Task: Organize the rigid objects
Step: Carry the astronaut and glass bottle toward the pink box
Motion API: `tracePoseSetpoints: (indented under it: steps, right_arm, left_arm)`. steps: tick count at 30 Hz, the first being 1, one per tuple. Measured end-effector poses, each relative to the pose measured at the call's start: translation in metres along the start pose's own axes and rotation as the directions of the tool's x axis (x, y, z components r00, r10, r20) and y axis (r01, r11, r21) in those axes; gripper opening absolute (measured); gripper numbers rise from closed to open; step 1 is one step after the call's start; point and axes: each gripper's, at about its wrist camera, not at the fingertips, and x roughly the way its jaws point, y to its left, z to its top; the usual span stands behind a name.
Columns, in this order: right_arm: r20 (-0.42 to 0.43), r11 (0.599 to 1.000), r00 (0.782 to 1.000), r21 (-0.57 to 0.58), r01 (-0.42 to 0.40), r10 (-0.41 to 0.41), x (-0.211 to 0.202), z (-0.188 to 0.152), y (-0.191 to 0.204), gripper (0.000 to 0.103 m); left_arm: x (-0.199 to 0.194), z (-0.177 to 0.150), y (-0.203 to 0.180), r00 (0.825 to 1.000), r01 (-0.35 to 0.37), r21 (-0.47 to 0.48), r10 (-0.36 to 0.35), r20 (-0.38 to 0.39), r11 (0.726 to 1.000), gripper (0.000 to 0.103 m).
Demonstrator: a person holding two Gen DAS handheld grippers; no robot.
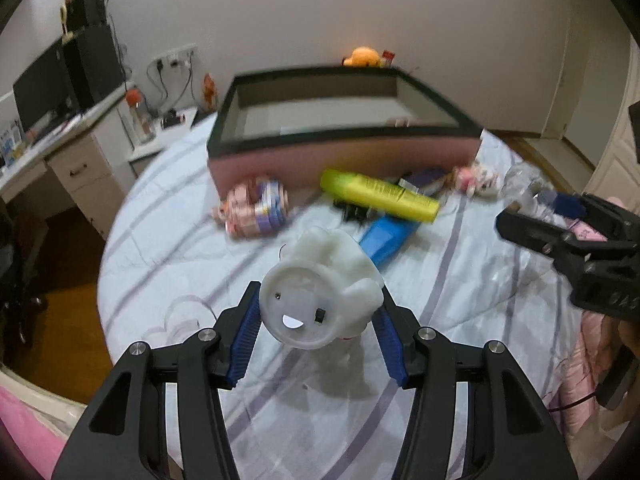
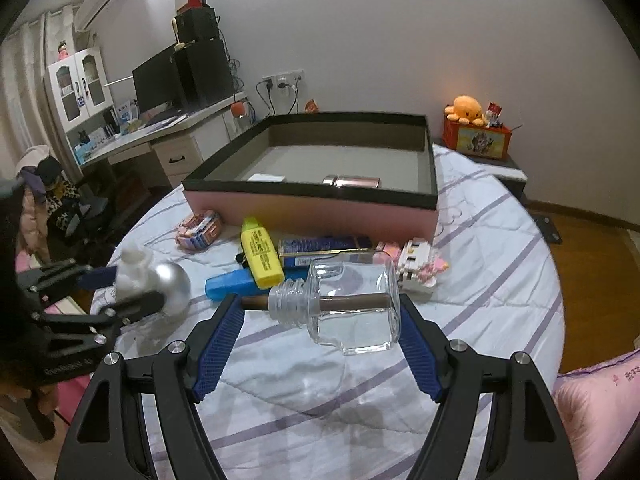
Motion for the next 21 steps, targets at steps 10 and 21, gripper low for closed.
tracePoseSetpoints:
  steps: [10, 21]
  right_arm:
    - [-0.032, 1.000, 0.999, 0.026, -0.008, 0.008, 0.009, -0.012, -0.006, 0.077]
    - [-0.020, 1.000, 1.000, 0.026, -0.001, 0.001, 0.006, -0.009, -0.008, 0.077]
  left_arm:
    - [0.019, -0.014, 0.012, 0.997, 0.068, -0.074, -0.070, -0.031, 0.995, 0.054]
    - [0.008, -0.012, 0.005, 0.998, 0.065, -0.030, -0.065, -0.002, 0.997, 0.053]
